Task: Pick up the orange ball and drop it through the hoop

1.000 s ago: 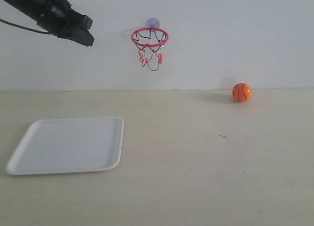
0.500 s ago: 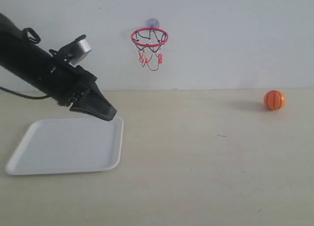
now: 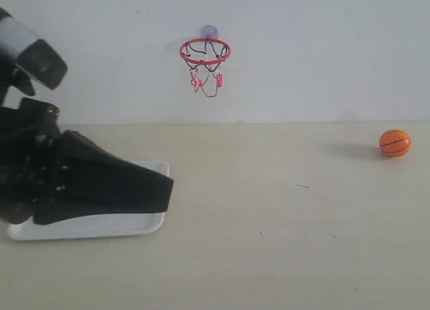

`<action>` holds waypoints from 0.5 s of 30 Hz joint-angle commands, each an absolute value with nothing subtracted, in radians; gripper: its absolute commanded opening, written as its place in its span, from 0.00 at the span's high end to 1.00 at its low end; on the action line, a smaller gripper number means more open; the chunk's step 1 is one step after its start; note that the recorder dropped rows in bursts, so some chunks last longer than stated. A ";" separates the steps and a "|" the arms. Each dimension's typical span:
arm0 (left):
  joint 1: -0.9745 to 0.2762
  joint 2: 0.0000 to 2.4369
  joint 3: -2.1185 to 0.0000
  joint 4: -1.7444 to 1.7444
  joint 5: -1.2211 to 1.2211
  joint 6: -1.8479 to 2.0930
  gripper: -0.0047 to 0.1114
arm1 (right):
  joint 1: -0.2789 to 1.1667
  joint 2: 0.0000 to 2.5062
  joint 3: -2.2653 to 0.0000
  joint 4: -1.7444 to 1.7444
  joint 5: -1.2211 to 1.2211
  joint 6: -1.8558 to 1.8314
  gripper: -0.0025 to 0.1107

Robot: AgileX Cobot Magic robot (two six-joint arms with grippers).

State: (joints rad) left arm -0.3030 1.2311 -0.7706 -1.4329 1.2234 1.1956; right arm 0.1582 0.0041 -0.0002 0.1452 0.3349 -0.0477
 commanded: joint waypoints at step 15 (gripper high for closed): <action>-0.312 0.918 -0.678 -1.631 1.053 1.618 0.92 | 0.160 0.000 0.000 0.145 0.333 -0.051 0.98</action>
State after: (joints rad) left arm -0.3058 0.9492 -0.7230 -1.5019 1.1784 1.4185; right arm 0.1582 0.0041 -0.0002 0.1452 0.3349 -0.0477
